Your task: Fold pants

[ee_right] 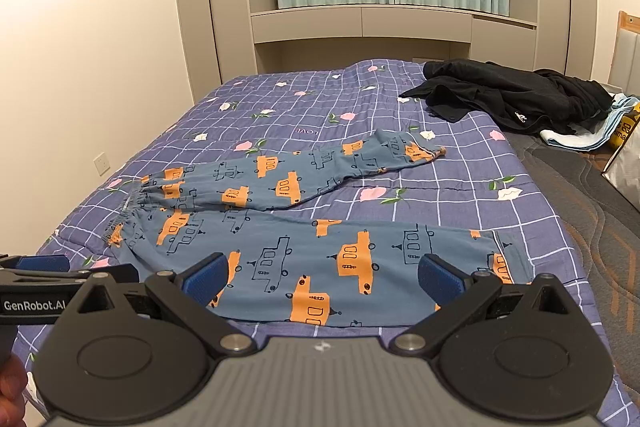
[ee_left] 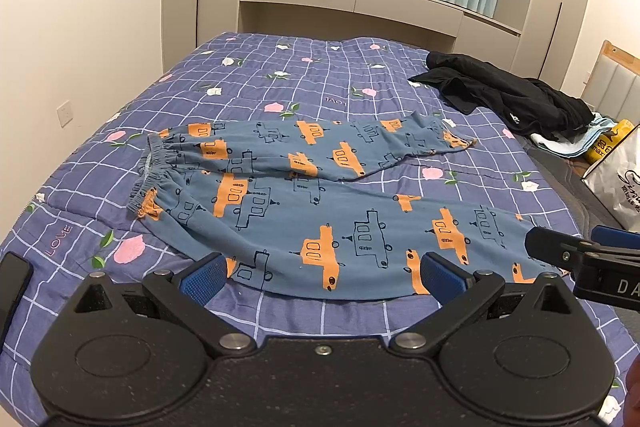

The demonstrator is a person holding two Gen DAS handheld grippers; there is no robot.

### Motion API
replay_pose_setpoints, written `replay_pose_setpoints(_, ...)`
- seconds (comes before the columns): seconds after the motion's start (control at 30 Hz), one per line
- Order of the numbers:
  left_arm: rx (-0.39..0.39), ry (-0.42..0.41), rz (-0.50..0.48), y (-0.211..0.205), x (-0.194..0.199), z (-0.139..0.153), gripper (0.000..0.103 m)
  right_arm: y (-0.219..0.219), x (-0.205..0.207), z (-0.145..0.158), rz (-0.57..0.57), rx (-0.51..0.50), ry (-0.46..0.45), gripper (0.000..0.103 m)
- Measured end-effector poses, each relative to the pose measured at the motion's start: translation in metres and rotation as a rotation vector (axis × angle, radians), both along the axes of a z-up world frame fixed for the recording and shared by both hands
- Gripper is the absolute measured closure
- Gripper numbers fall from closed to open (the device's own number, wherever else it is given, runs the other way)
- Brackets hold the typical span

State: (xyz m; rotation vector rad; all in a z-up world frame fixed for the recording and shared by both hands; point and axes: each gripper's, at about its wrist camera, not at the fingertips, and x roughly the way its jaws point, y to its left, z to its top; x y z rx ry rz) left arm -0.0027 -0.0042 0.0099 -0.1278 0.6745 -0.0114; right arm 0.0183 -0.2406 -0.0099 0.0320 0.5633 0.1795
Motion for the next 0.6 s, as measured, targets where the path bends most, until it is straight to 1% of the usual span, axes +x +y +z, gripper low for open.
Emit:
replay_pose_setpoints(0.37,-0.003,-0.002,-0.005,-0.003,-0.002,0.002,0.000,-0.001,-0.001,0.002,-0.001,0.000,0.000,0.000)
replay_pose_setpoints(0.6,-0.003,-0.019,-0.009,-0.004,-0.009,0.011,0.000,-0.003,-0.004,0.007,-0.002,0.002,-0.010,0.000)
